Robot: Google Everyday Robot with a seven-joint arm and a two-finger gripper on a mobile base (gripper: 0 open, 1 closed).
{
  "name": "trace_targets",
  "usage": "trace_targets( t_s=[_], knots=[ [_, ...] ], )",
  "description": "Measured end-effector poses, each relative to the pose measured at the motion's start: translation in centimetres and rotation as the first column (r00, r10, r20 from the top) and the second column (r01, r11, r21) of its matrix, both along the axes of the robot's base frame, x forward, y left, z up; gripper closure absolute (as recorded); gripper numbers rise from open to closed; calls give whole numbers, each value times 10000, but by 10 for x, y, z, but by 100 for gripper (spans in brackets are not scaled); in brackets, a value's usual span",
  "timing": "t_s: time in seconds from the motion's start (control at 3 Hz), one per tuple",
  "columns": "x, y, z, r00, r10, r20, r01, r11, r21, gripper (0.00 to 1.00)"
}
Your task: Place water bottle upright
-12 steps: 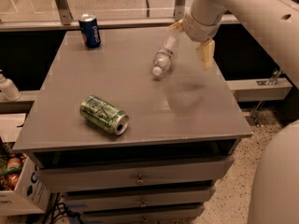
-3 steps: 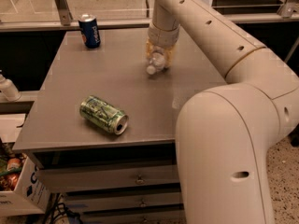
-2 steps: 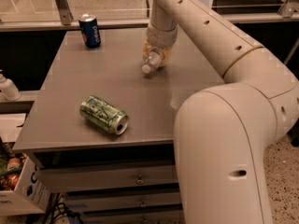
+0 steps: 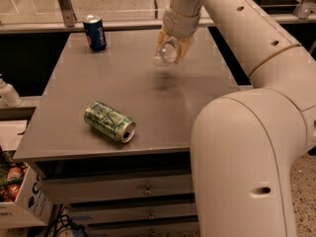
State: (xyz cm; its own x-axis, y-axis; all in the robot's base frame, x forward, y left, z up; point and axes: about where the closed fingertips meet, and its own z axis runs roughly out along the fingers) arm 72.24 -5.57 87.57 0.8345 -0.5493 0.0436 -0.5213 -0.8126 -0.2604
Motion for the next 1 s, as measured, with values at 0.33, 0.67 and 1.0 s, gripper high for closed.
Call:
trace_targets(
  t_s=[0.33,0.67,1.0],
  knots=[
    [-16,-3,27,9917,-1121,-632,1202,9821,1451,100],
    [-29,3,51,9686,-1963,-1528,2341,9272,2924,100],
    [-44,13,75,9275,-2363,-2897,3466,8341,4290,100]
  ],
)
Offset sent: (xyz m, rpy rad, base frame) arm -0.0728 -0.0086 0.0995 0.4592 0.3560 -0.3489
